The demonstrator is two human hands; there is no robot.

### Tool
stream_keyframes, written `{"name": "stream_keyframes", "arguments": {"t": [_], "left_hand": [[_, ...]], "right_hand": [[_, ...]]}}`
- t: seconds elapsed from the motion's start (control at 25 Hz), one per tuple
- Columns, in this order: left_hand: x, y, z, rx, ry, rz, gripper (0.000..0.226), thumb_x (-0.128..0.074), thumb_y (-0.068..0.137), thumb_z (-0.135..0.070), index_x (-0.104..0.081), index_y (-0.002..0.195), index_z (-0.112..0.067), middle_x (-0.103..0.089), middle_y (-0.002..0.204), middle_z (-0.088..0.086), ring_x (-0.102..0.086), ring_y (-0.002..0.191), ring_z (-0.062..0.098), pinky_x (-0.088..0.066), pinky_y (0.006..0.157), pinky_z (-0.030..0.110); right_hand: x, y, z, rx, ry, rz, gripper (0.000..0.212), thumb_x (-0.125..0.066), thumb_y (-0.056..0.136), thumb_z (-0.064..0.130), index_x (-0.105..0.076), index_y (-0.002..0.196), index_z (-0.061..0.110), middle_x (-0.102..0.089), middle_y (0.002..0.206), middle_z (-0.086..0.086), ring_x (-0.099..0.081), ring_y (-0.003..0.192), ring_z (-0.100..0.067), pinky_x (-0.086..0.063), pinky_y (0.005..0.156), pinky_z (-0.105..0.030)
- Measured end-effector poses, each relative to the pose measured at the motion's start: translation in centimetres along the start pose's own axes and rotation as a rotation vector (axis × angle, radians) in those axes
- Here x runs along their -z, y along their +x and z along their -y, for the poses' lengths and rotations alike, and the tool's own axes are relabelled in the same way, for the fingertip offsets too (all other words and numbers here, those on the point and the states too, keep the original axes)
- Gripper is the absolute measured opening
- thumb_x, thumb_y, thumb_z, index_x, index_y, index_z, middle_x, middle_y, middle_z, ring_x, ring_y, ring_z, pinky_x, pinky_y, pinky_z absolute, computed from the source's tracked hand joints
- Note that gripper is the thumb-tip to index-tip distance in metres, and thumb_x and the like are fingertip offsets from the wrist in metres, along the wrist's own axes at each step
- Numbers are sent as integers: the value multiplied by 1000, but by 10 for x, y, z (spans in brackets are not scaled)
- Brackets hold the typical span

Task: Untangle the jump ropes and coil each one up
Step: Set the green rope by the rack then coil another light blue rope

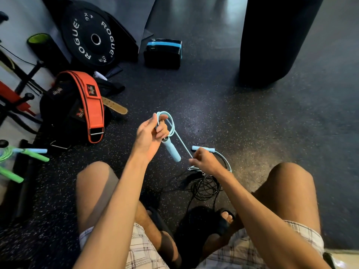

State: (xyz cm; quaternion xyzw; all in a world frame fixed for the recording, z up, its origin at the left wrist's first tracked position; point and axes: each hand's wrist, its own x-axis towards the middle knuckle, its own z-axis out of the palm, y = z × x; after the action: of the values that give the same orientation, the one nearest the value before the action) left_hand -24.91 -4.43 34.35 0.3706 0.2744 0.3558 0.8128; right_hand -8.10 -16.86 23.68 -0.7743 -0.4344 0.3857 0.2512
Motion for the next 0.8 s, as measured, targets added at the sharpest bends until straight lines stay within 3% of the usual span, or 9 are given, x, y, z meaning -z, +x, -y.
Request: {"name": "stream_keyframes", "arguments": {"t": [0.08, 0.2, 0.4, 0.56, 0.68, 0.8], "left_hand": [[1, 2, 5, -52, 8, -64, 30, -41, 104, -22, -63, 102, -1, -42, 63, 0, -36, 56, 10, -38, 59, 22], [7, 8, 10, -146, 172, -183, 30, -44, 104, -21, -65, 106, 0, -53, 67, 2, -48, 60, 14, -45, 66, 25], [12, 16, 8, -294, 701, -288, 28, -45, 102, -17, -68, 104, -1, -63, 67, 7, -62, 58, 15, -55, 63, 29], [12, 20, 0, -317, 997, -203, 26, -47, 101, -19, -68, 99, -5, -70, 68, 7, -69, 62, 18, -57, 66, 29], [8, 20, -4, -228, 1182, -81, 25, -50, 99, -19, -72, 94, -8, -70, 66, 1, -66, 60, 5, -51, 63, 17], [7, 15, -4, -131, 1224, 16, 33, -46, 101, -23, -70, 81, -11, -64, 57, 2, -60, 48, 9, -49, 56, 28]], "right_hand": [[0, 1, -2, -26, -72, -2, 22, -75, 85, 31, -55, 78, 22, -72, 85, -6, -64, 78, -15, -53, 75, -39], [2, -4, 7, 62, -4, 39, 16, -72, 88, 19, -61, 79, 10, -71, 74, -5, -62, 65, -14, -55, 73, -45], [12, -10, 45, 309, 37, 88, 15, -59, 96, 10, -63, 81, 11, -63, 64, 3, -55, 56, -12, -50, 59, -35], [24, -15, 77, 409, 59, 101, 21, -55, 98, 10, -67, 80, 12, -57, 61, 11, -47, 53, 0, -39, 55, -17], [41, -19, 98, 487, 86, 54, 22, -54, 100, 14, -68, 83, 11, -54, 61, 9, -43, 53, -2, -35, 53, -16], [57, -16, 116, 525, 119, -20, 24, -54, 99, 15, -67, 80, 9, -51, 59, 8, -39, 51, -2, -33, 51, -19]]}}
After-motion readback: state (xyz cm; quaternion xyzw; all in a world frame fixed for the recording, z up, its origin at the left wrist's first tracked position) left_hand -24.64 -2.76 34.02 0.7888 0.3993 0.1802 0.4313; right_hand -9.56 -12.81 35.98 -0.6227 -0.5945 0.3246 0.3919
